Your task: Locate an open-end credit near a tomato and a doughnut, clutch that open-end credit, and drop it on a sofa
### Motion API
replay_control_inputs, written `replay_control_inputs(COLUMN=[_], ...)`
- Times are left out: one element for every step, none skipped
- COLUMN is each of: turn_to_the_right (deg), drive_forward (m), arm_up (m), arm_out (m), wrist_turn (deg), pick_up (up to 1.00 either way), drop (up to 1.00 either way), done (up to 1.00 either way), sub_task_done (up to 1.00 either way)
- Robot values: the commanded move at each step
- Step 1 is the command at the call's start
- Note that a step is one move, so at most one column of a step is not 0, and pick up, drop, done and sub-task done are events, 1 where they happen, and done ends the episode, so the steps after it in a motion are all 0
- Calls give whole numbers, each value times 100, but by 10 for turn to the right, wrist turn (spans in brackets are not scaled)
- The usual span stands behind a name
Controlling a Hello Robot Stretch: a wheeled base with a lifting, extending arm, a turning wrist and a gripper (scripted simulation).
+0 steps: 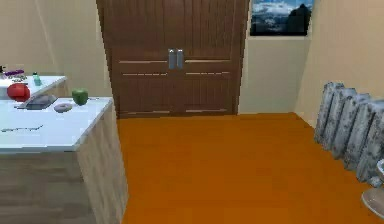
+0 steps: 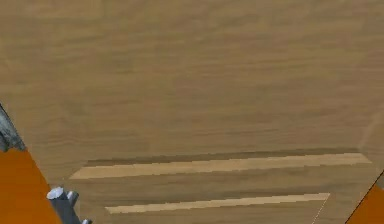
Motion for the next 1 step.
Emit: replay_control_inputs(turn_to_the_right=[0], drive_forward=[80], arm_up=[0], arm_out=[0], wrist_turn=[0], pick_up=[0], drop=[0], done=[0], sub_task_done=[0])
